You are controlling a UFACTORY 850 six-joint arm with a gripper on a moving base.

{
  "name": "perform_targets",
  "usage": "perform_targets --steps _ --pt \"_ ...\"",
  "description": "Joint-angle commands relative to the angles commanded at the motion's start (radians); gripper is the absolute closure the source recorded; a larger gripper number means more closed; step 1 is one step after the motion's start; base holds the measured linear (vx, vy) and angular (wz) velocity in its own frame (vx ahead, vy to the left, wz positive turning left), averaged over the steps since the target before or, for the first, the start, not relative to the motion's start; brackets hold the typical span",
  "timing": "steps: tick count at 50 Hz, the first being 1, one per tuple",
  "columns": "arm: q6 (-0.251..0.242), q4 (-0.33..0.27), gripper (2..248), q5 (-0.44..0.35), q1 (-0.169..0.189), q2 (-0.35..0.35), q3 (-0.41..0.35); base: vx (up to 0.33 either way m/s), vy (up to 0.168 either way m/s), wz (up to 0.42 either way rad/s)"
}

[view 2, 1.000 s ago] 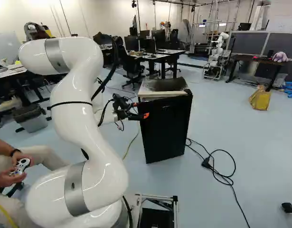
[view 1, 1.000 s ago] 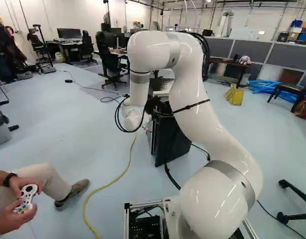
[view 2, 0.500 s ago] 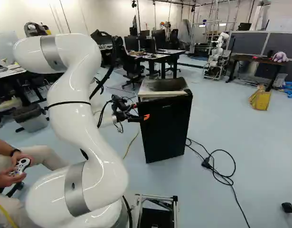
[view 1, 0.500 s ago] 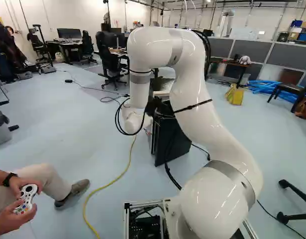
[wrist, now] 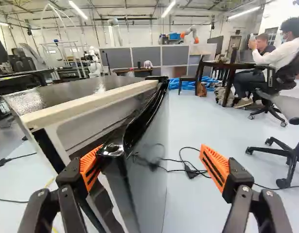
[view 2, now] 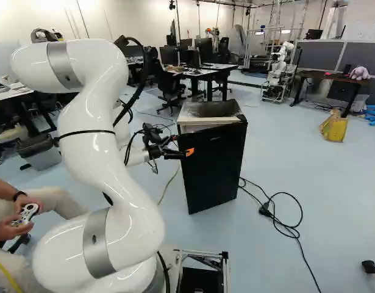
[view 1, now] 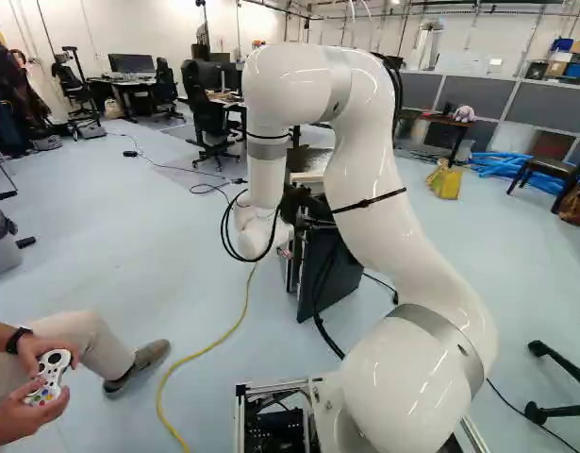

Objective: Grab a drink from the fridge

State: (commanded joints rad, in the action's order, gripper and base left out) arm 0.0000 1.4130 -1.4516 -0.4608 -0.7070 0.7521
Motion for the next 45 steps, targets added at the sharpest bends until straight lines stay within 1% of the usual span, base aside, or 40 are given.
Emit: perform_targets --steps 25,45 --pt "0.0 0.09 3 -0.019 0.01 0.026 -0.06 0.0 0.0 0.0" --pt "0.0 0.167 3 -0.019 0.034 0.042 -0.103 0.0 0.0 0.0"
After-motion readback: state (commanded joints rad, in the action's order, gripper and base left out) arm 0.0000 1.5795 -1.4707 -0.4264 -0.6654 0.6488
